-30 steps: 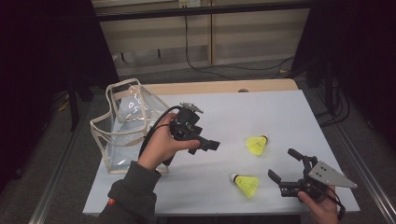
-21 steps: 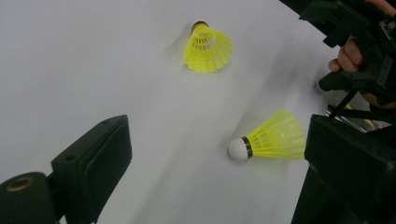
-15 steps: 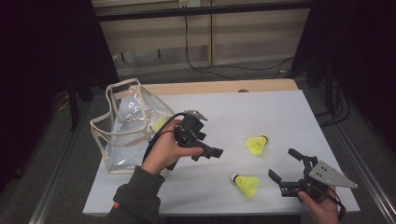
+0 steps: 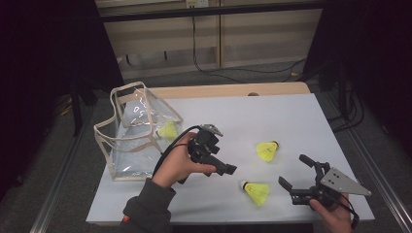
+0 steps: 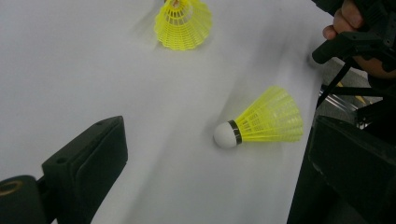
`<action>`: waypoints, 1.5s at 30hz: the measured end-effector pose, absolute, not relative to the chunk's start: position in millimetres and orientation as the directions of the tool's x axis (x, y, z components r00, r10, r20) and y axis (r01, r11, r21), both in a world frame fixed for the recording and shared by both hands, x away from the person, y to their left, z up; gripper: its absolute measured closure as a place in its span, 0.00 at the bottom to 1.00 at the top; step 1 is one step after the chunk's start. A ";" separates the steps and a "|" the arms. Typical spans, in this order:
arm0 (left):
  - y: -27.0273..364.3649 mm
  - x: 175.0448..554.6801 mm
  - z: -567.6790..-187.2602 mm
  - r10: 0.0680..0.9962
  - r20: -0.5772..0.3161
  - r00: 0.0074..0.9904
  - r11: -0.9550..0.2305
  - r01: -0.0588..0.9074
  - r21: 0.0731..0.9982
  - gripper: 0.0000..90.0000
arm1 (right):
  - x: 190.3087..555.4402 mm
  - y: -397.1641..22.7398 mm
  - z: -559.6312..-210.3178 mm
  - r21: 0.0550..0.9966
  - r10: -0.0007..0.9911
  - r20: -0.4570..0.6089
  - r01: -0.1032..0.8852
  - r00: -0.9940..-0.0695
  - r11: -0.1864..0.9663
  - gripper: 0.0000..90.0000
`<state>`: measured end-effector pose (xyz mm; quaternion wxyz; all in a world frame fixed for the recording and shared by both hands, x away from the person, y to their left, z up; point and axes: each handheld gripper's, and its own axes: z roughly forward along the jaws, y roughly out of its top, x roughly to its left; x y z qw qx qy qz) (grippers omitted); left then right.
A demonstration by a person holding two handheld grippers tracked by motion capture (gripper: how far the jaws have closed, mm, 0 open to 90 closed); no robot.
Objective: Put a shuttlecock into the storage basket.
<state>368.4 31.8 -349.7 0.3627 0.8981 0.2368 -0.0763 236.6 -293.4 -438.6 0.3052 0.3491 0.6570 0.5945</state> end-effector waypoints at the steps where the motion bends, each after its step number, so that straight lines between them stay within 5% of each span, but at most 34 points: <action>1: 31.2 367.9 -350.2 0.364 -0.313 0.877 -0.623 0.479 0.619 0.05 | 236.6 -293.4 -438.6 0.994 0.821 0.015 0.096 -0.570 0.049 0.01; 45: 6.8 348.3 -387.4 0.238 -0.272 0.932 -0.694 0.359 0.624 0.08 | 238.1 -296.3 -438.1 0.994 0.827 0.019 0.097 -0.562 0.043 0.01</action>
